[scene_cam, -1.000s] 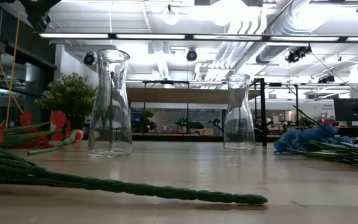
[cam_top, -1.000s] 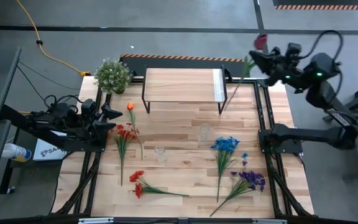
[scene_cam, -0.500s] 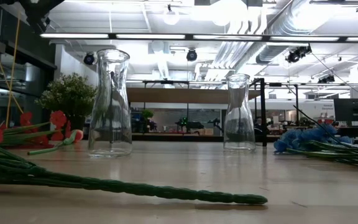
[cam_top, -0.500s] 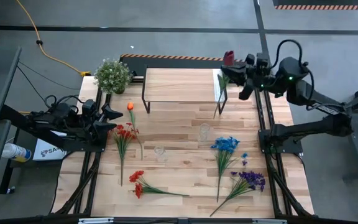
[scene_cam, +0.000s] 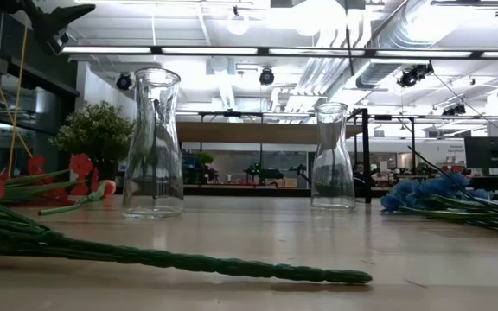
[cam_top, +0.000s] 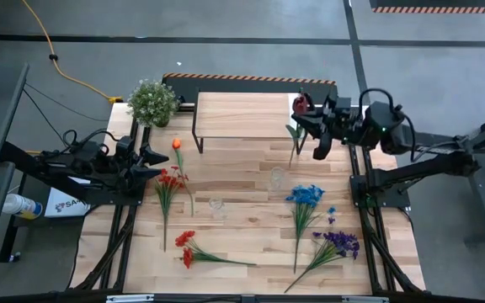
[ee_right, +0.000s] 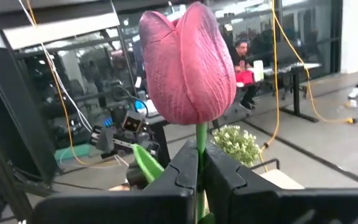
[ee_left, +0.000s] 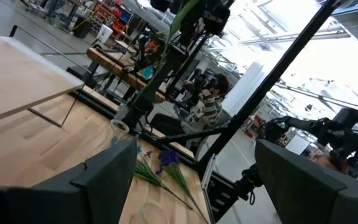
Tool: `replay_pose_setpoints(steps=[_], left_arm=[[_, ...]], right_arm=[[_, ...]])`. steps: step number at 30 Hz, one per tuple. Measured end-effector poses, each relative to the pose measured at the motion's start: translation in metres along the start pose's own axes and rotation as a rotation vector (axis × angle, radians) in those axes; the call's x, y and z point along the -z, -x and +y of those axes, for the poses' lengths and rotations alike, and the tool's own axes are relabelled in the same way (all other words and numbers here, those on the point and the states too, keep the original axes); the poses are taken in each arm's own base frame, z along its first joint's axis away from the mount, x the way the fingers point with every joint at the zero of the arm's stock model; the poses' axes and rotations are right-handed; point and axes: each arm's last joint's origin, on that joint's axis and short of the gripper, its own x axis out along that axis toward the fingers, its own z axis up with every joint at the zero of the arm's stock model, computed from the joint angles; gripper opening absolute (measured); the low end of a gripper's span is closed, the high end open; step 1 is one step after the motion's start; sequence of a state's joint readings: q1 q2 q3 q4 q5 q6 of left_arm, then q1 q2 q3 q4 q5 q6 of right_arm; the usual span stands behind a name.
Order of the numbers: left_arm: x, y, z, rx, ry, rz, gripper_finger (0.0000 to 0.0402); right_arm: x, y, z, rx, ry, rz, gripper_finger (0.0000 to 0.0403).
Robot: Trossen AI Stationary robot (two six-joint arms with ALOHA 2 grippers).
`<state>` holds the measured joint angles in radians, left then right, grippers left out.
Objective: Pick and place flowers into a vace then onto a shelf
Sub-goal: Put the dark red tulip into the right transparent vase
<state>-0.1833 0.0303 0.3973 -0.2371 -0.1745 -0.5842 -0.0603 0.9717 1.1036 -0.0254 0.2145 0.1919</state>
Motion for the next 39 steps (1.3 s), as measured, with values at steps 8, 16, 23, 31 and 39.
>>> replay_pose_setpoints(steps=[8, 16, 23, 31, 39], left_arm=[[0.000, 0.000, 0.000, 0.000, 0.002, -0.001, 0.0358], [0.000, 0.000, 0.000, 0.001, 0.023, 0.000, 0.0358], [0.000, 0.000, 0.000, 0.001, 0.024, 0.000, 0.0358], [0.000, 0.000, 0.000, 0.001, 0.024, 0.000, 0.0358], [0.000, 0.000, 0.000, 0.000, 0.024, 0.000, 0.0358]], right_arm=[[0.036, 0.009, 0.000, 0.002, 0.017, -0.143, 0.0007], [0.062, 0.026, -0.007, 0.060, -0.009, -0.203, 0.0007], [0.070, 0.029, -0.007, 0.073, -0.003, -0.223, 0.0004], [0.073, 0.028, -0.008, 0.079, -0.008, -0.191, 0.0006], [0.084, 0.017, -0.006, 0.090, 0.000, -0.140, 0.0009]])
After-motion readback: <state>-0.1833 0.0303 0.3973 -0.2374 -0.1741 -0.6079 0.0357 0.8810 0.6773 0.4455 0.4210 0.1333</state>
